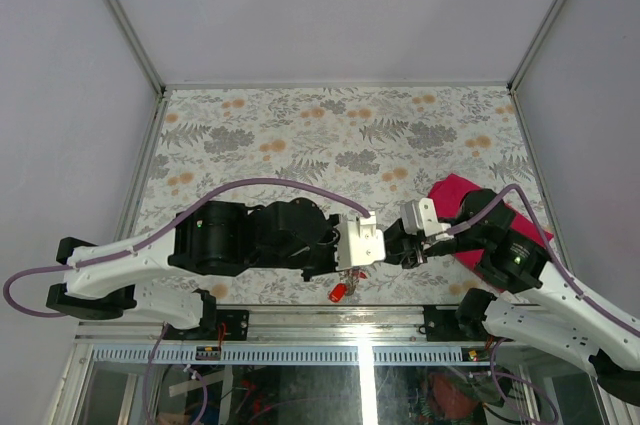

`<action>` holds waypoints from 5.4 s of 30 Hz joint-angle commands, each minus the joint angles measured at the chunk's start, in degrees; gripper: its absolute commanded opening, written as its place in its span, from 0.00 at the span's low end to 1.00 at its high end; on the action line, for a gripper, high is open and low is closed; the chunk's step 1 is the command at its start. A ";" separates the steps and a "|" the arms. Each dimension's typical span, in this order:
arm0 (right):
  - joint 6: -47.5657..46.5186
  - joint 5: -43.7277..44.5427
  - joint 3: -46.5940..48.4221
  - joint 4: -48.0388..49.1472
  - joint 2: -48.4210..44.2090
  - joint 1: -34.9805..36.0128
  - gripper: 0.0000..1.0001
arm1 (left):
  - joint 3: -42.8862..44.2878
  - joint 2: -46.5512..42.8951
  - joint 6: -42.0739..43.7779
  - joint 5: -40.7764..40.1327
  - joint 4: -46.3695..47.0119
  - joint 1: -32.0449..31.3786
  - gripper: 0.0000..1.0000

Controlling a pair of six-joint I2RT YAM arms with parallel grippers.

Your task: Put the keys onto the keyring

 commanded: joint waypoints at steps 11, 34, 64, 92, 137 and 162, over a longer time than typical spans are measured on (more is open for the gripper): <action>0.71 3.64 -4.08 11.09 -6.17 0.35 0.00 | -13.57 -13.72 -5.86 -4.56 20.09 -0.18 0.37; -12.37 16.13 -4.13 1.21 -7.49 0.29 0.00 | -44.29 -25.01 -26.47 10.83 36.90 38.70 0.42; -3.99 17.09 -9.97 2.38 -10.11 0.35 0.00 | -52.60 -17.64 -45.89 -8.31 20.87 54.82 0.74; -2.97 14.01 -12.52 6.28 -11.66 0.28 0.00 | -65.47 -18.51 -64.95 -10.95 33.13 82.27 0.65; -3.44 13.58 -13.69 7.39 -11.42 0.35 0.00 | -69.38 -7.81 -63.47 -13.22 41.14 83.20 0.19; -3.41 14.98 -13.43 6.15 -12.55 0.33 0.00 | -69.65 -13.75 -55.21 0.81 43.15 83.13 0.00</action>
